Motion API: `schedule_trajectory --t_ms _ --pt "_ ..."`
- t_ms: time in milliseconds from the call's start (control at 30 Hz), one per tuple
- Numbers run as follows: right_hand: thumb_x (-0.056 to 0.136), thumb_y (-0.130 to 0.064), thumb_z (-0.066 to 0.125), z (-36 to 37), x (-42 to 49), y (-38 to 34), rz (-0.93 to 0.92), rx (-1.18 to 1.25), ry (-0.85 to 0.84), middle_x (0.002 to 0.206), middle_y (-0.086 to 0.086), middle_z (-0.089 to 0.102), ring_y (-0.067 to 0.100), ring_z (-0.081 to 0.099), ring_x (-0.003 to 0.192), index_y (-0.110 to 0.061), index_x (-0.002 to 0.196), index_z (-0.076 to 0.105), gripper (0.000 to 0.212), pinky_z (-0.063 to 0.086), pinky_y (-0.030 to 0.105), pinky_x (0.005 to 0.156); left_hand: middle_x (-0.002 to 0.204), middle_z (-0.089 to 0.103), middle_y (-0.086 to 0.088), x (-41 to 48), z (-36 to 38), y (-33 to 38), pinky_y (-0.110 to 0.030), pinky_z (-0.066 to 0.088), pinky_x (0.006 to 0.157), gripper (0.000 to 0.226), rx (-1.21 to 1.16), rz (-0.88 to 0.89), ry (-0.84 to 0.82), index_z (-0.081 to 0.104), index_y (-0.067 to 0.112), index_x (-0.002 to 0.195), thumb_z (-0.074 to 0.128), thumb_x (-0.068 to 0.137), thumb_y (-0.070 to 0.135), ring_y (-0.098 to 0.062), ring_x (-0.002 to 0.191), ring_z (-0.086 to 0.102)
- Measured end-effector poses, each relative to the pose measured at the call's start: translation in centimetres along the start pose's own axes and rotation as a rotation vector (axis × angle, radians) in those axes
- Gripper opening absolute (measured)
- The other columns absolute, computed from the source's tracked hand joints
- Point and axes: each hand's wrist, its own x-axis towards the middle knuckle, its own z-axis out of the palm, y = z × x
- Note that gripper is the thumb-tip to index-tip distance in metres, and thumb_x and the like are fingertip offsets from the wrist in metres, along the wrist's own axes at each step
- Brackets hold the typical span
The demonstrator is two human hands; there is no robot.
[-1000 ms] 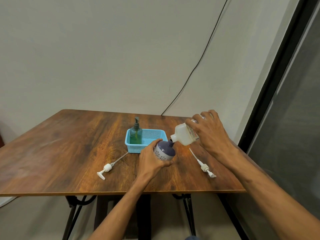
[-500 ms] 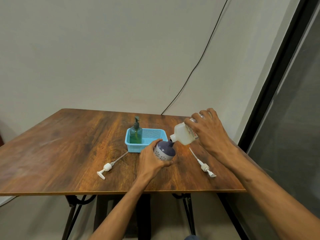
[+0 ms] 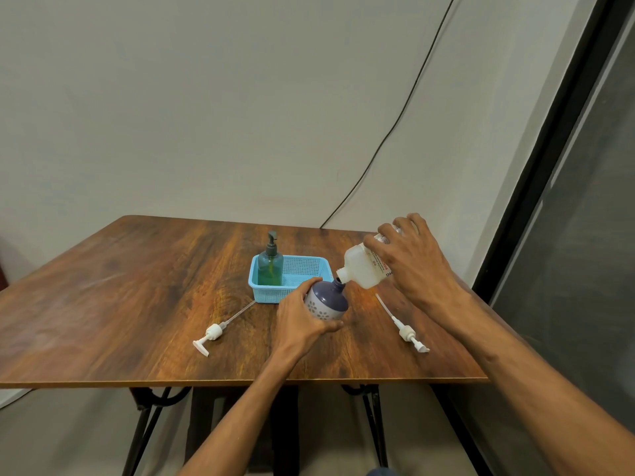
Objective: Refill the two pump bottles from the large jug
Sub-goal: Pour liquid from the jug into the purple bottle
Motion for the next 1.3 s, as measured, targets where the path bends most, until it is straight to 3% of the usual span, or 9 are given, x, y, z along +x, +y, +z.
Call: schedule_trajectory --t_ms 167,367,733,867,1033,1167,1300 --pt "0.07 -0.013 0.085 -0.1 0.2 0.0 -0.009 -0.013 0.007 0.114 0.013 0.064 0.036 0.056 0.108 -0.02 0.119 0.06 0.055 0.038 0.05 0.1 0.114 0.064 0.006 0.1 0.0 -0.1 -0.023 0.053 0.09 0.087 -0.011 -0.002 0.001 0.058 0.018 0.124 0.095 0.048 0.036 -0.007 0.103 0.062" --pt "0.07 -0.015 0.084 0.1 0.4 0.1 -0.026 -0.037 0.02 0.117 0.012 0.063 0.036 0.055 0.11 -0.021 0.12 0.058 0.057 0.036 0.05 0.103 0.113 0.063 0.008 0.1 0.1 -0.1 -0.011 0.047 0.084 0.086 -0.018 -0.011 -0.01 0.057 0.019 0.125 0.096 0.048 0.033 -0.005 0.101 0.061" --pt "0.07 -0.024 0.087 0.5 0.5 0.0 -0.016 -0.033 -0.011 0.127 0.014 0.06 0.037 0.052 0.121 -0.023 0.127 0.055 0.065 0.032 0.052 0.108 0.114 0.064 0.007 0.1 0.2 -0.5 -0.026 0.054 0.09 0.088 -0.013 -0.023 -0.008 0.057 0.02 0.125 0.095 0.047 0.036 -0.008 0.103 0.062" --pt "0.069 -0.021 0.087 0.8 0.4 0.1 -0.003 -0.028 0.024 0.123 0.013 0.062 0.035 0.054 0.116 -0.023 0.124 0.057 0.063 0.034 0.05 0.106 0.116 0.063 0.005 0.0 0.1 -0.5 -0.03 0.055 0.092 0.088 -0.025 -0.033 -0.007 0.057 0.019 0.126 0.095 0.048 0.034 -0.008 0.104 0.061" --pt "0.066 -0.017 0.087 1.2 -0.2 -0.1 0.046 0.023 0.056 0.119 0.012 0.064 0.035 0.057 0.109 -0.023 0.122 0.058 0.063 0.037 0.049 0.1 0.115 0.064 0.007 0.1 0.0 -0.8 -0.034 0.057 0.09 0.093 -0.032 -0.055 0.004 0.057 0.022 0.126 0.091 0.044 0.049 -0.007 0.103 0.062" --pt "0.056 -0.017 0.089 2.4 -1.0 -0.4 0.125 0.098 0.075 0.111 0.008 0.066 0.032 0.058 0.101 -0.025 0.12 0.059 0.071 0.042 0.047 0.09 0.116 0.064 0.007 0.1 0.0 -0.7 -0.031 0.057 0.089 0.095 -0.041 -0.068 0.024 0.056 0.022 0.127 0.091 0.043 0.05 -0.007 0.103 0.062" --pt "0.065 -0.024 0.082 3.5 -1.9 -1.1 0.188 0.168 0.032 0.118 0.004 0.064 0.028 0.057 0.106 -0.027 0.128 0.055 0.069 0.042 0.043 0.092 0.114 0.064 0.006 0.1 0.0 -0.4 -0.016 0.053 0.082 0.089 -0.058 -0.068 0.032 0.057 0.02 0.125 0.095 0.047 0.038 -0.005 0.1 0.062"
